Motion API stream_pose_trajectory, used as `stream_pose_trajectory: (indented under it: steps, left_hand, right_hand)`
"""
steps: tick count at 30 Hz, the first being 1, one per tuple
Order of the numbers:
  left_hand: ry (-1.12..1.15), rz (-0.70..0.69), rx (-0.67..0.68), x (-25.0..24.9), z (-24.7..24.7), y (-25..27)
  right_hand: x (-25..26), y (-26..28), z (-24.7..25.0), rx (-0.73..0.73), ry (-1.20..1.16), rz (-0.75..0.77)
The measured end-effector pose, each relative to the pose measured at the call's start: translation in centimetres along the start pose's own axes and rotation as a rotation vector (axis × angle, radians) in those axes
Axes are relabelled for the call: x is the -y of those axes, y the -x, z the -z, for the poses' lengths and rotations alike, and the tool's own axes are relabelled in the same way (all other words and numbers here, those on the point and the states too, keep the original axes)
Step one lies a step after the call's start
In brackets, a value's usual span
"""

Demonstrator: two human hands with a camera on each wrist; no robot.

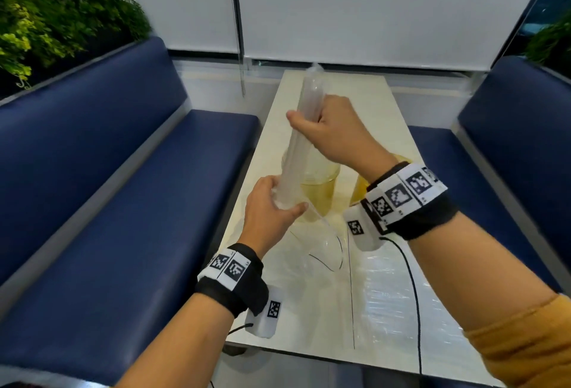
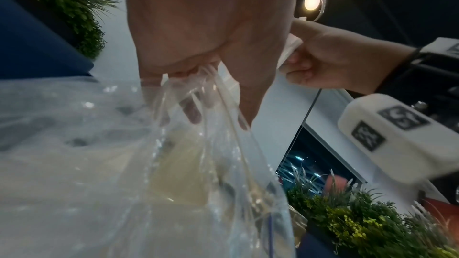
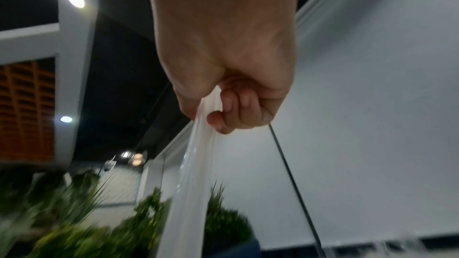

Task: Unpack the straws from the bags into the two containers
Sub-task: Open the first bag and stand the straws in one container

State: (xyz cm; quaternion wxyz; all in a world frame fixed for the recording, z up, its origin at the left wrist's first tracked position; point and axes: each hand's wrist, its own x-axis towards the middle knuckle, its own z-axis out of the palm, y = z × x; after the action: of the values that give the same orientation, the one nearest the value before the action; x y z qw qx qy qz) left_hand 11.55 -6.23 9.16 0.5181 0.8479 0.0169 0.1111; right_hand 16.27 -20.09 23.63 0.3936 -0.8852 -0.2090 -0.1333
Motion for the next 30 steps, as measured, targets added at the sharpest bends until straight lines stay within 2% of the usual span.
stream_pose_trajectory:
  steps: [3, 6, 10, 17, 19, 21, 24, 27, 30]
  left_hand:
    - [-0.012, 0.006, 0.027, 0.2, 0.6, 0.4]
    - [0.007, 0.01, 0.036, 0.2, 1.0, 0.5]
    - [0.0, 0.002, 0.045, -0.3, 1.7, 0.3]
    - [0.08, -0.02, 0.054, -0.7, 2.5, -0.3]
    - [0.093, -0.026, 0.054, -0.8, 2.7, -0.4]
    - [0.114, -0.024, 0.061, -0.8, 2.9, -0.4]
    - [0.135, -0.017, 0.068, -1.0, 3.1, -0.4]
    - [0.153, -0.014, 0.073, -1.2, 3.2, -0.3]
    - [0.153, -0.01, 0.087, -1.3, 3.0, -0.2]
  right_hand:
    - [-0.1, -2.8, 3.2, -0.13, -0.039, 0.04]
    - [-1.8, -5.0, 3.4, -0.204, 0.08, 0.012]
    - [-5.0, -5.6, 0.1, -0.142, 0.341, -0.096]
    - [-10.3, -3.3, -5.3, 0.061, 0.395, -0.298]
    - [-10.9, -2.8, -5.7, 0.017, 0.389, -0.334]
    - [-11.3, -2.8, -5.8, -0.094, 0.368, -0.295]
    - [-11.4, -2.7, -5.7, -0.15, 0.439, -0.098]
    - [-11.8, -2.1, -5.7, 0.016, 0.625, 0.094]
    - [-12.6, -1.0, -6.0, 0.12, 0.806, 0.093]
